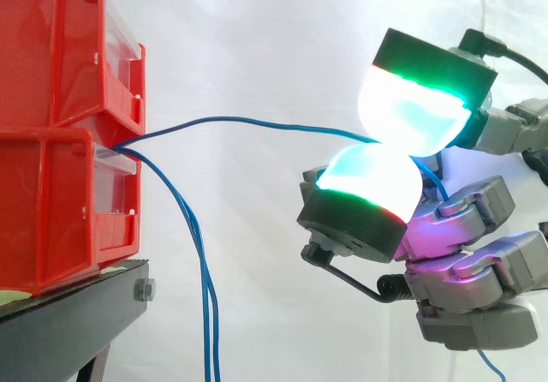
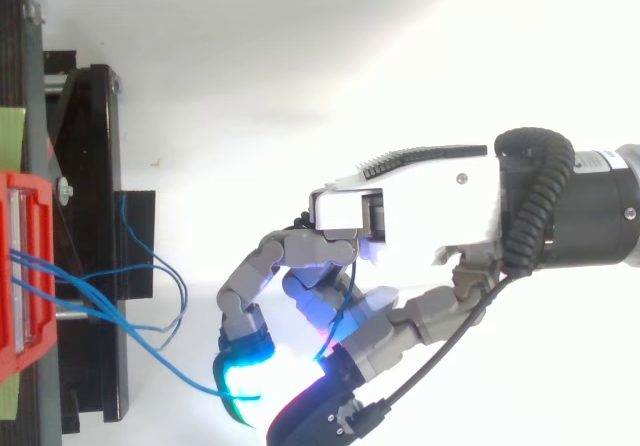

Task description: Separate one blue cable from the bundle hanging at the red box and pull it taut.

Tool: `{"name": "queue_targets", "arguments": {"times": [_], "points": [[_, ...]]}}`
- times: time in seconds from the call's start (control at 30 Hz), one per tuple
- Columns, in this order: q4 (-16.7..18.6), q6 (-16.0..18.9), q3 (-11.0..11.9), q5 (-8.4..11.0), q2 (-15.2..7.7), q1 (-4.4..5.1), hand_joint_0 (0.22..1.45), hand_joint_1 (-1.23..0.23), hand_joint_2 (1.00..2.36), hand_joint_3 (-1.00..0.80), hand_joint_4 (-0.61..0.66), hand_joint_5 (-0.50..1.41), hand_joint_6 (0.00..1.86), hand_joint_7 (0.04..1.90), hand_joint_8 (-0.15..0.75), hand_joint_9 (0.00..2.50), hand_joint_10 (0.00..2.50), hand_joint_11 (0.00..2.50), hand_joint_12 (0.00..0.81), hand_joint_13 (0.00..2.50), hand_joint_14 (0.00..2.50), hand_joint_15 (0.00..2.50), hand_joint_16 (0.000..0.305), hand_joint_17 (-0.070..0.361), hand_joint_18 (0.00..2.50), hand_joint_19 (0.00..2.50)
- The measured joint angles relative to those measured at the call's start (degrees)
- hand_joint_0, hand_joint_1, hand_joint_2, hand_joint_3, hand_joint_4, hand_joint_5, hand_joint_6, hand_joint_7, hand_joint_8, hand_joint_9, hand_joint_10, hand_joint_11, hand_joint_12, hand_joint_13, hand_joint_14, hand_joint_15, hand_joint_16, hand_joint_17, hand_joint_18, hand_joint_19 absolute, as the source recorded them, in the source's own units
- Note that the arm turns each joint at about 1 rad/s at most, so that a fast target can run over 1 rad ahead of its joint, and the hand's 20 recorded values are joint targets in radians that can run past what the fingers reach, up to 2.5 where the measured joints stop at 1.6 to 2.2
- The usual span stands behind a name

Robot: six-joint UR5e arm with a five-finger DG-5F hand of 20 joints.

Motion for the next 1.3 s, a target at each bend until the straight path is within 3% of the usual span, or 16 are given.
{"name": "queue_targets", "arguments": {"times": [1.3], "points": [[0.0,0.0,0.02,0.0,0.0,0.08,0.73,-0.74,1.01,-0.4,-0.01,-0.2,0.89,1.02,0.339,0.72,1.83,1.37,0.403,0.94,0.86,1.43,0.047,0.105,1.12,1.18]]}}
